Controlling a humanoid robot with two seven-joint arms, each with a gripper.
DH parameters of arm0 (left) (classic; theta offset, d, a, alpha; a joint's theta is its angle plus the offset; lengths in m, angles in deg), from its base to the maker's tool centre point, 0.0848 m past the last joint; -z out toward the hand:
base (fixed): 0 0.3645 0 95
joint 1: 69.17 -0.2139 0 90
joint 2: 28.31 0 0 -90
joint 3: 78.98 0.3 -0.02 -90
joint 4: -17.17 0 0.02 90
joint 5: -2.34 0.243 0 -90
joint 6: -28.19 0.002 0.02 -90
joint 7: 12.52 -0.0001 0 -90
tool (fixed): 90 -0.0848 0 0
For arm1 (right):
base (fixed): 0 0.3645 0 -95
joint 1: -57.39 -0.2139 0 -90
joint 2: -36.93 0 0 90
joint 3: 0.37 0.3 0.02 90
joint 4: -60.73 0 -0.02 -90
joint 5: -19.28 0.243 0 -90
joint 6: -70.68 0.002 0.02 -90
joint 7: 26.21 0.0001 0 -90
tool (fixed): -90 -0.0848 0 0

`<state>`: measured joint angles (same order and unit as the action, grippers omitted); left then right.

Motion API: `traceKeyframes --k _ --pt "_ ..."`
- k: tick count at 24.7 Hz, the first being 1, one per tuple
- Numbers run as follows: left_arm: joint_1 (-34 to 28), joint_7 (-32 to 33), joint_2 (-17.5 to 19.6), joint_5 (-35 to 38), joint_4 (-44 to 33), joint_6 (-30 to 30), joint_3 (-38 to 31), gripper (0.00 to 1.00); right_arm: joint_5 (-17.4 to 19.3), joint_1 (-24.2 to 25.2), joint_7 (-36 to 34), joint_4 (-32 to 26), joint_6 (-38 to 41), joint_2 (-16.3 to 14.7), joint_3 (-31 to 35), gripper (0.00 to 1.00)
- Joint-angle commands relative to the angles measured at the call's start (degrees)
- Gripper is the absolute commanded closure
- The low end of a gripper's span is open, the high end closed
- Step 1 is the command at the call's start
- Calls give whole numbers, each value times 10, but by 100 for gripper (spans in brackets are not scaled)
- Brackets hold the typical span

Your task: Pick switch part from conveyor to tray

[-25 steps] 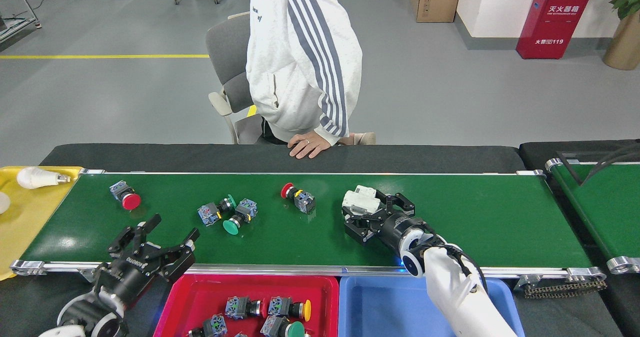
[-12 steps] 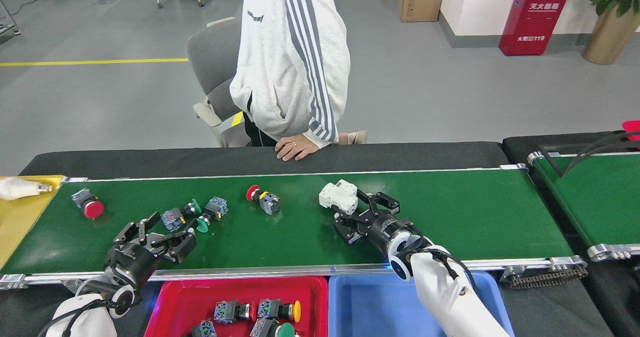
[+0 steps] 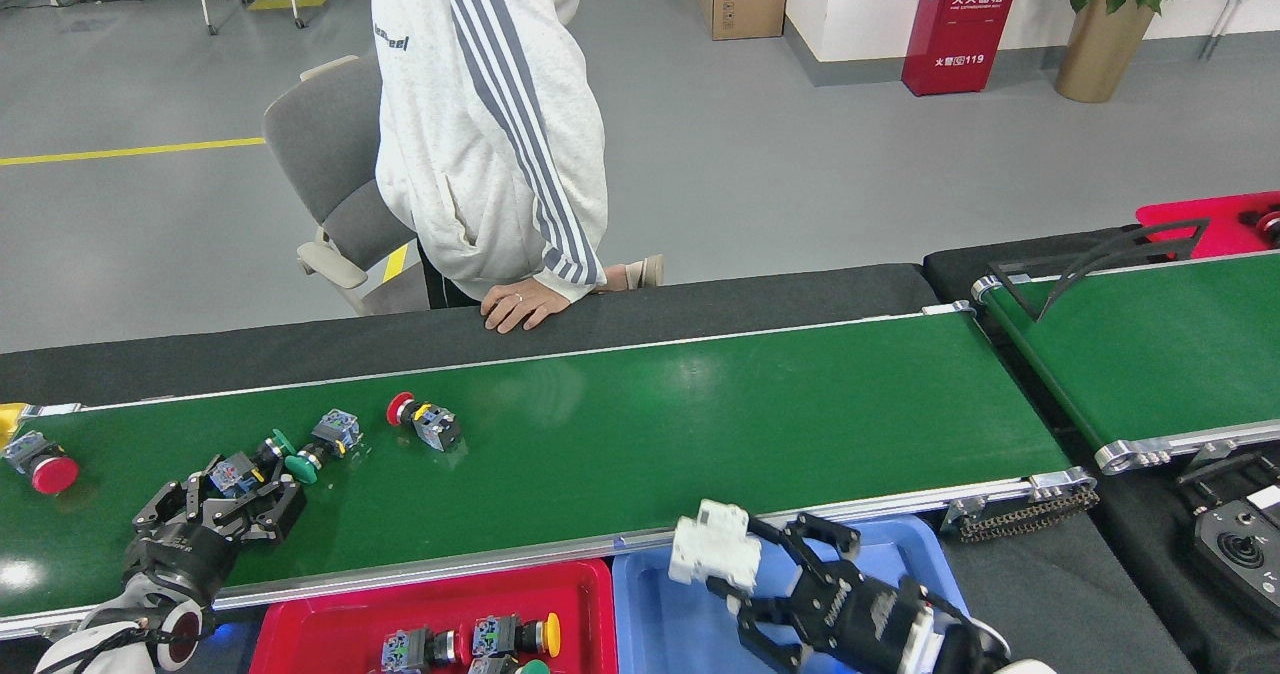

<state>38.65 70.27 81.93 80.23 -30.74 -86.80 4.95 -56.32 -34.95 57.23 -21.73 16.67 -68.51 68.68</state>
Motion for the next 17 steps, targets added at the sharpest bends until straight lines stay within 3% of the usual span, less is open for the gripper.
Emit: traceKeyframes --k 1,6,9,11,13,17 --pt "-18 -9 2 -15 -28 -55 -8 89 5 10 -9 -19 7 -5 33 1" --pt "-163 -9 2 -17 -236 -138 -30 89 21 15 -1 -28 -8 22 137 1" --pt "-294 -8 -5 -18 -390 -200 -53 77 25 23 22 -30 -109 91 210 2" --pt "-350 -7 -12 -18 -445 -200 -54 50 20 23 30 -31 -230 115 219 2" --pt "-386 -7 -36 -18 -465 -200 -54 4 18 24 30 -31 -351 113 217 2" --pt "-395 -6 -75 -17 -465 -200 -60 1 17 42 29 -32 -388 110 214 2"
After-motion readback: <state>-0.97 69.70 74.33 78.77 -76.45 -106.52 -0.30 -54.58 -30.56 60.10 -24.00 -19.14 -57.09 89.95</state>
